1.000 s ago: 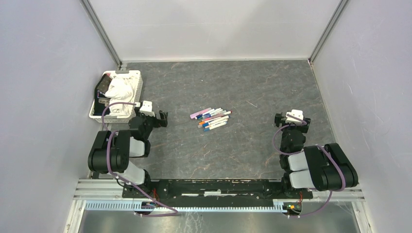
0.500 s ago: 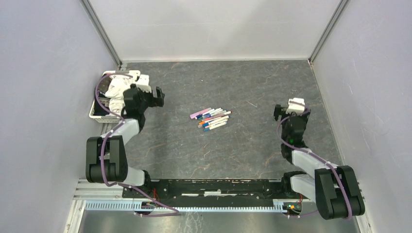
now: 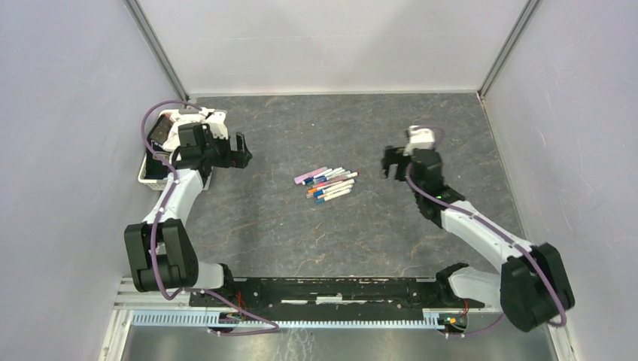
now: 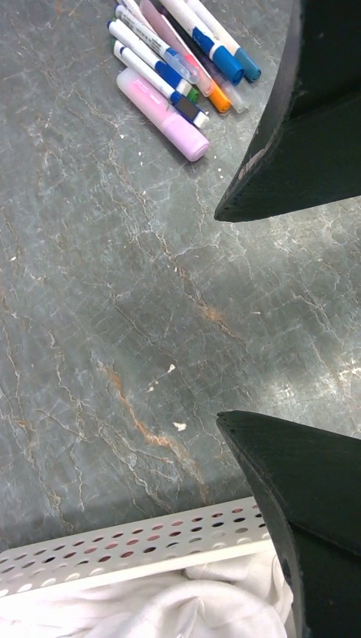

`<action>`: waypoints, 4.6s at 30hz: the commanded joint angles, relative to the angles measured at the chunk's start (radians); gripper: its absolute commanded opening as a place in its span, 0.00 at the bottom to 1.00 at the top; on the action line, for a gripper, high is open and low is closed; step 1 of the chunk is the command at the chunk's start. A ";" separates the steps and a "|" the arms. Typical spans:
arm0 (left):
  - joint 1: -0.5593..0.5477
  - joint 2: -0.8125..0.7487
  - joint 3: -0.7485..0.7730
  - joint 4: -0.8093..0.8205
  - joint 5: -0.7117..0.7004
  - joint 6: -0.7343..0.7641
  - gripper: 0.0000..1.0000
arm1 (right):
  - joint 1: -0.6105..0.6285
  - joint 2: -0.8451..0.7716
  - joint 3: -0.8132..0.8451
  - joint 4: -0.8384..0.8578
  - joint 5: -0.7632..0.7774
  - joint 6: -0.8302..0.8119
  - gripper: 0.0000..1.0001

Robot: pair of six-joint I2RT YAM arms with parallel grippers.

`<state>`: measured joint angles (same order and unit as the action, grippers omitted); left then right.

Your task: Open the pen caps

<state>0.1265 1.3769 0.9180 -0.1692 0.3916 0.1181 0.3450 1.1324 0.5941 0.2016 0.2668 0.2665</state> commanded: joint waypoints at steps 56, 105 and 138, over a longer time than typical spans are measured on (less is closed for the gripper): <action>0.001 -0.070 0.132 -0.384 0.228 0.194 1.00 | 0.351 0.524 0.292 -0.176 -0.544 -0.455 0.50; -0.093 -0.059 0.129 -0.912 0.590 0.845 1.00 | 0.395 0.561 0.206 -0.168 -0.626 -0.331 0.00; -0.456 -0.144 -0.034 -0.689 0.499 0.949 0.84 | 0.424 0.546 0.458 -0.300 -1.211 -0.273 0.00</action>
<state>-0.3107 1.2587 0.8936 -0.8986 0.8867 1.0279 0.7593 1.6619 0.9981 -0.0925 -0.8692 -0.0082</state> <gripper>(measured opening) 0.884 0.030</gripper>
